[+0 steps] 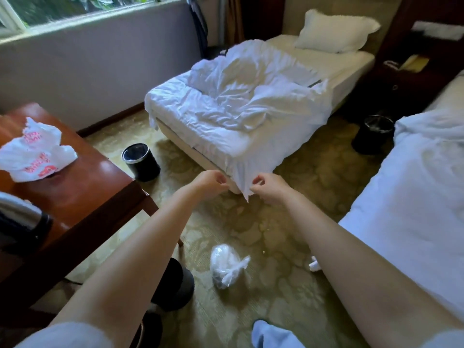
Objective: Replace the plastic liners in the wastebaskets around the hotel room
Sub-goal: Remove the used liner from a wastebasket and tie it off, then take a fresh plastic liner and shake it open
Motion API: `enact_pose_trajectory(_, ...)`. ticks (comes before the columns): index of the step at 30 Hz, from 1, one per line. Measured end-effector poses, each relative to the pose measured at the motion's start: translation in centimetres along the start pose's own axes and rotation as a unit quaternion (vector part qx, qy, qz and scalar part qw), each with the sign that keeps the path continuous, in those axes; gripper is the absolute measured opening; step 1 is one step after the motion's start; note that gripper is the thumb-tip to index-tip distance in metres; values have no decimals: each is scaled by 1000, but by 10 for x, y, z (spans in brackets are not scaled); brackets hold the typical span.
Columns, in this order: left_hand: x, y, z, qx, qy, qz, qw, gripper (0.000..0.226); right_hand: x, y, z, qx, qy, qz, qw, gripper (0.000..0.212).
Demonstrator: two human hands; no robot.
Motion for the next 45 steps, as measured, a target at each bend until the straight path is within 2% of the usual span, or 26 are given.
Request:
enact_pose_trajectory(4,37,12,-28,-31,82,23,996,27,29,-32,-60,61,31,4,998,17)
enact_pose_trajectory(7,65,26,-60,-71,161,22,984,28,56,-47,-125,127,71,10,989,20)
enact_pose_trajectory(11,104,60,-116,-112,240,1,964,23,95,-63,-225,173,144,20,974,21)
enact_pose_trajectory(18,227,126,-250,-196,391,23,899,27,172,-118,-418,258,281,4,924,31)
enact_pose_trajectory(27,401,220,-494,-290,576,9,765,28,273,-179,-677,407,401,2,821,27)
enact_pose_trajectory(32,476,301,-681,-328,679,11,657,22,336,-200,-868,455,468,-11,757,22)
enact_pose_trajectory(38,541,355,-875,-376,726,19,575,27,393,-214,-1051,514,545,10,662,30)
enact_pose_trajectory(43,600,395,-986,-395,760,17,516,29,445,-229,-1146,562,570,41,598,20)
enact_pose_trajectory(45,625,417,-1020,-396,773,20,495,29,465,-241,-1174,564,583,41,583,19)
Point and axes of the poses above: each hand's wrist, its own z-axis towards the middle knuckle, its own y-axis out of the palm, x = y × z, the point moved 4 cm from there along z, towards the middle knuckle, and after that the axes turned 12 degrees about x, right-handed, at the moved point
